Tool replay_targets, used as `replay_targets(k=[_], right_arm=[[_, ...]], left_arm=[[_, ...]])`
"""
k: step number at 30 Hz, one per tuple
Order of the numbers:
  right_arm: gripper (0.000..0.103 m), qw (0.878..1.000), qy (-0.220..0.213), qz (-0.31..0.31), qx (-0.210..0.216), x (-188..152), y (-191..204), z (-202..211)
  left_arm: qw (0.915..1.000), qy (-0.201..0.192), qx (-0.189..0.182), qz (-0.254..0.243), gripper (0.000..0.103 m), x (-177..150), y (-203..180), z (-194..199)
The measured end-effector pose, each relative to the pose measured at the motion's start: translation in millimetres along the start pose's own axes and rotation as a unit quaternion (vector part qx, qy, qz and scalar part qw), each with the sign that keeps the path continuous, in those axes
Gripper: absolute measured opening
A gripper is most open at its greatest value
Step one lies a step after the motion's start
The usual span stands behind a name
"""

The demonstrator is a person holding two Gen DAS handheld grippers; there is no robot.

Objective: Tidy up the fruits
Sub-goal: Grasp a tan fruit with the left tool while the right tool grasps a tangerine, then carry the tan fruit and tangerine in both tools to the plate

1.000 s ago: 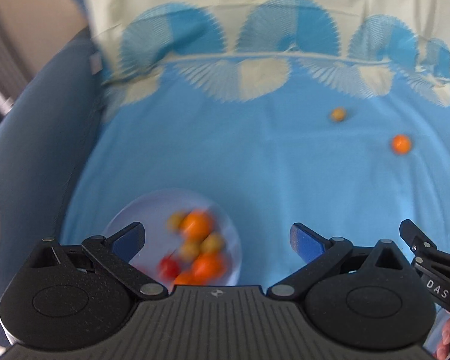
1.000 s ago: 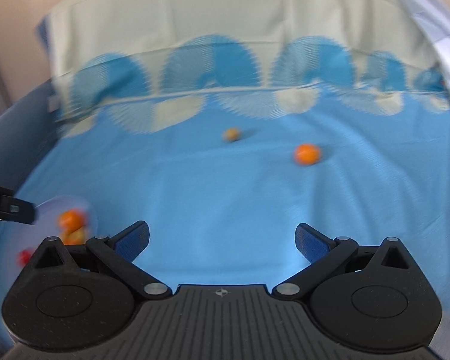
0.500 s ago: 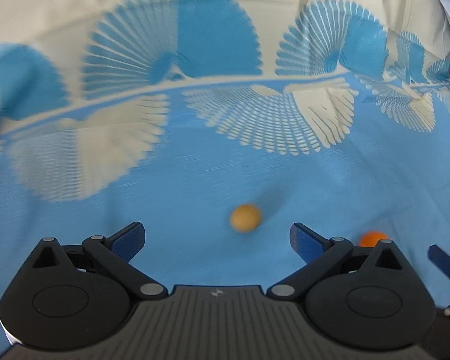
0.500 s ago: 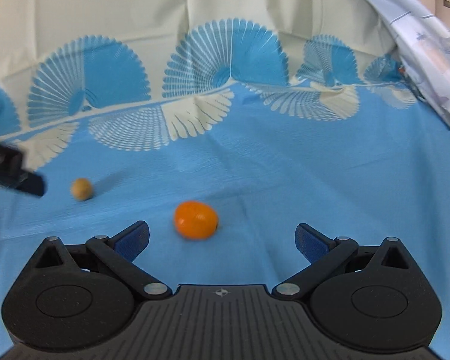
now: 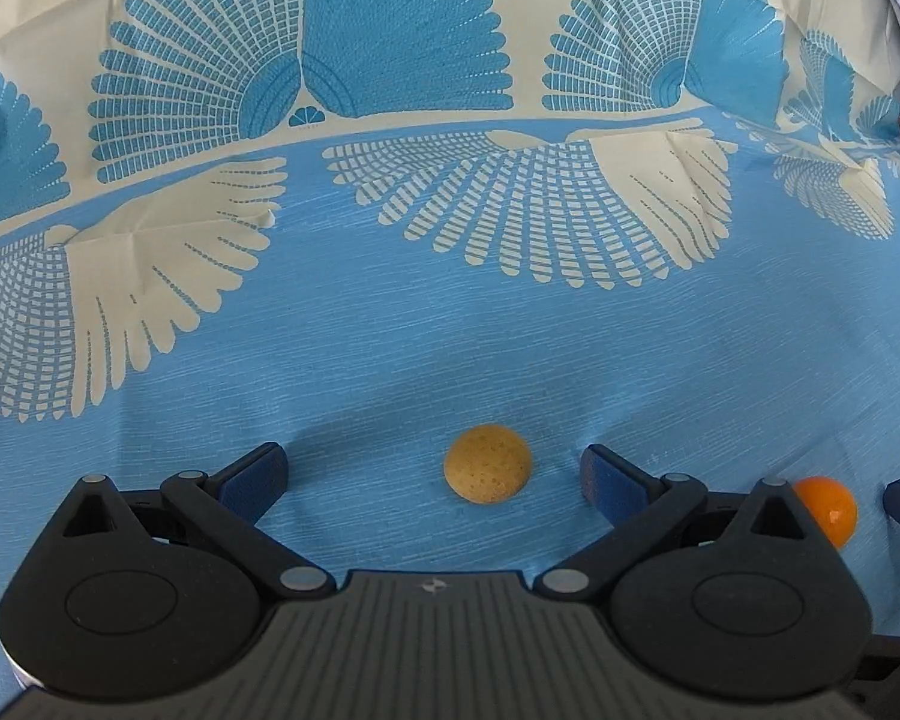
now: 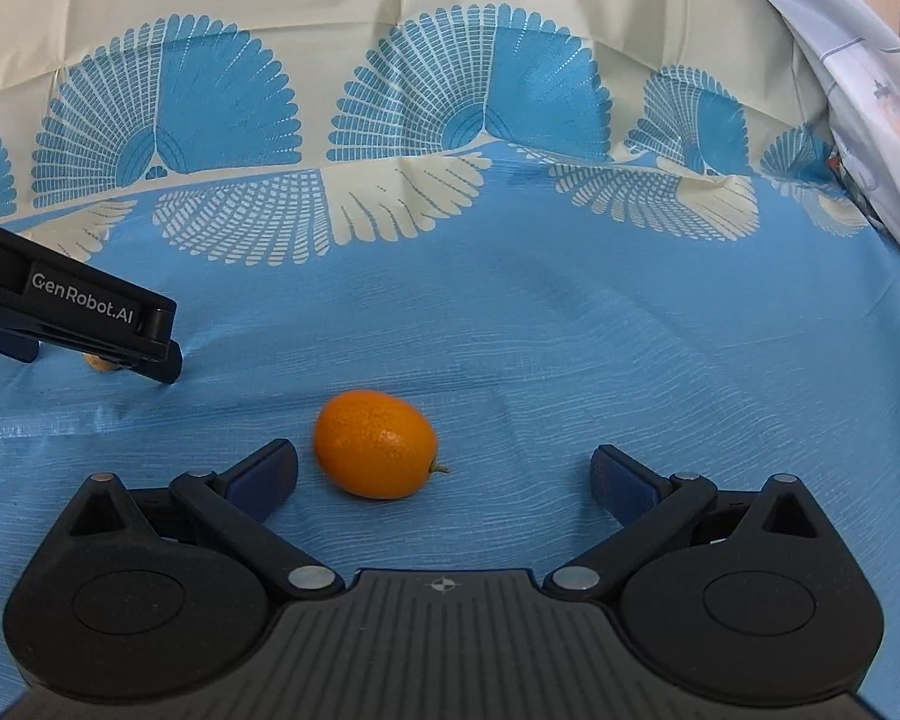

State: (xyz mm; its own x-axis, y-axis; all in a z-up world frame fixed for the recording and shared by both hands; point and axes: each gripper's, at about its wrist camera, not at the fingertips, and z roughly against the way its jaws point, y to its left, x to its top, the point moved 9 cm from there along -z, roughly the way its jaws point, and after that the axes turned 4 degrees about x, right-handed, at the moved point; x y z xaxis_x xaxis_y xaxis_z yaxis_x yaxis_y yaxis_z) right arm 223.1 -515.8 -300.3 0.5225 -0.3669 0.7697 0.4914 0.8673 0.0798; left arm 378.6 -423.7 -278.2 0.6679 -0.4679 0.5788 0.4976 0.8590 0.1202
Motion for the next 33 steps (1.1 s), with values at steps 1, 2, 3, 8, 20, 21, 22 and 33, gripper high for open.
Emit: replay_targets(k=[1, 2, 3, 8, 20, 21, 22, 33], right_arm=[[0.102, 1.000, 0.000, 0.000, 0.000, 0.4, -0.4, -0.6], [0.102, 1.000, 0.000, 0.001, -0.001, 0.2, 0.0, -0.2], [0.102, 1.000, 0.000, 0.001, -0.001, 0.0, -0.1, -0.2], [0.102, 1.000, 0.000, 0.000, -0.001, -0.7, 0.1, -0.2], [0.102, 1.000, -0.001, 0.000, -0.001, -0.9, 0.0, 0.1], [0.102, 1.000, -0.001, 0.000, -0.001, -0.9, 0.0, 0.2], [0.102, 1.000, -0.001, 0.000, -0.001, -0.9, 0.0, 0.2], [0.040, 1.000, -0.015, 0.012, 0.016, 4.5, 4.9, 11.1]], left_arm=[[1.0000, 0.001, 0.000, 0.000, 0.103, 0.7, -0.1, 0.3], [1.0000, 0.001, 0.000, 0.000, 0.103, 0.9, -0.4, 0.6], [1.0000, 0.002, 0.001, 0.000, 0.103, 1.7, -0.8, 0.4], [1.0000, 0.002, 0.000, -0.001, 0.103, 1.3, -0.5, 0.1], [1.0000, 0.001, 0.000, -0.002, 0.103, 1.2, -0.9, -0.3], [1.0000, 0.001, 0.000, -0.002, 0.103, 1.3, -0.8, -0.1], [1.0000, 0.002, 0.000, -0.002, 0.103, 1.5, -0.8, -0.1], [0.9992, -0.009, -0.035, -0.017, 0.029, 2.5, 8.7, 42.3]])
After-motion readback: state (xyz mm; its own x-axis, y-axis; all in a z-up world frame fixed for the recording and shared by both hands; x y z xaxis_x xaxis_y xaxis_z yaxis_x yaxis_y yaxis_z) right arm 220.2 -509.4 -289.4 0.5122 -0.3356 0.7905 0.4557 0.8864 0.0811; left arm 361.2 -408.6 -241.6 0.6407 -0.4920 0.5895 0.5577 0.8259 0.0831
